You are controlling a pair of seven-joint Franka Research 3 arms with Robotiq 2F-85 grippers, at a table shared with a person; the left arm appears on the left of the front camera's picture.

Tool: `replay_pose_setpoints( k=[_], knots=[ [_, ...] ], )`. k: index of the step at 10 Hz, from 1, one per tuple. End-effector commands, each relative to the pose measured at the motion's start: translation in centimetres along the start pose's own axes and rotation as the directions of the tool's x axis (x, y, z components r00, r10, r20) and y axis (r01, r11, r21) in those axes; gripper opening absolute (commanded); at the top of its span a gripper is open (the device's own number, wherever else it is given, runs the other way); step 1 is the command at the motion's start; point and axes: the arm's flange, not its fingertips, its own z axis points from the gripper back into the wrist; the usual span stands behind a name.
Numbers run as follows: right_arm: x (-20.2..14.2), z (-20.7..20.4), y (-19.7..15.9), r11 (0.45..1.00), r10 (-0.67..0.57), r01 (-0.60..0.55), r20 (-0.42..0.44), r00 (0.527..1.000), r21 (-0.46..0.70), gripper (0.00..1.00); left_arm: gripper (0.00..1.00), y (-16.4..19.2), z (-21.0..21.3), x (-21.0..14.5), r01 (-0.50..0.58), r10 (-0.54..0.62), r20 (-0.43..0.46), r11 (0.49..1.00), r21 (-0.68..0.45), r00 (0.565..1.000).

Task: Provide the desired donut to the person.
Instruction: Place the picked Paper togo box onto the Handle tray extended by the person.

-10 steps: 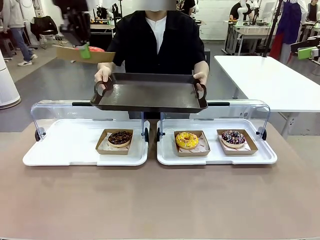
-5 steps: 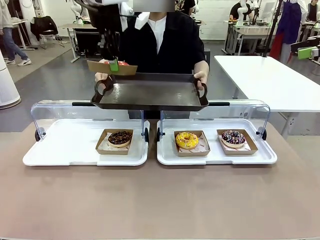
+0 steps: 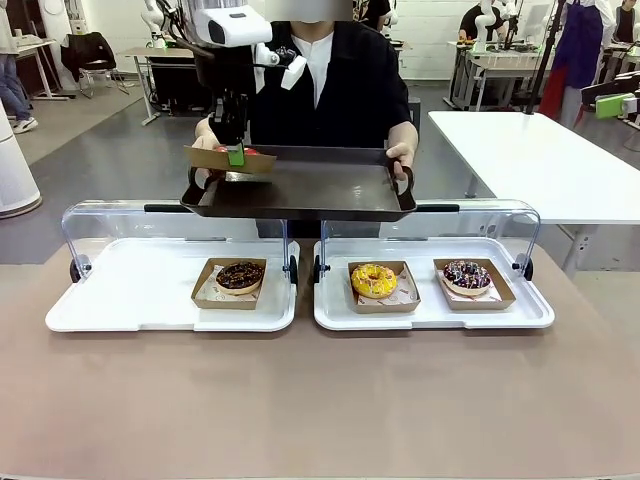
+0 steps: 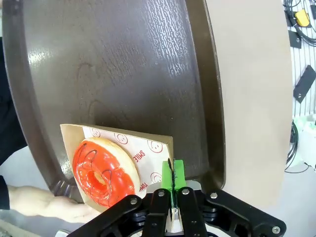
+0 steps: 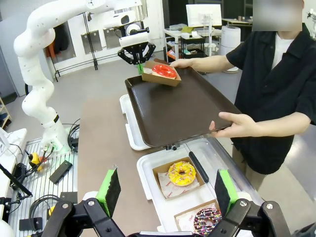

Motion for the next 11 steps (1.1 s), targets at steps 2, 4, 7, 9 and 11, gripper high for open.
replay_pose_setpoints(
  k=[2,4,7,9,11],
  knots=[
    [0.13,-0.13,-0.12,1.000,0.002,-0.002,0.019,1.000,0.003,1.00,0.01,0.67,-0.43,0.33,-0.003,0.003,0.000,0.999,-0.048,1.000],
    [0.13,-0.13,-0.12,1.000,0.002,-0.002,0.019,1.000,0.003,1.00,0.21,0.86,-0.84,0.20,0.000,0.000,0.007,0.998,-0.063,1.000],
    [0.13,-0.13,-0.12,1.000,0.002,-0.002,0.019,1.000,0.003,1.00,1.00,0.95,-0.97,0.33,0.005,-0.004,0.015,0.997,-0.072,1.000],
    [0.13,-0.13,-0.12,1.000,0.002,-0.002,0.019,1.000,0.003,1.00,1.00,0.97,-0.88,0.31,0.010,-0.008,0.022,0.997,-0.073,1.000],
    [0.13,-0.13,-0.12,1.000,0.002,-0.002,0.019,1.000,0.003,1.00,1.00,0.91,-0.78,0.32,0.011,-0.009,0.024,0.997,-0.075,1.000]
  ],
)
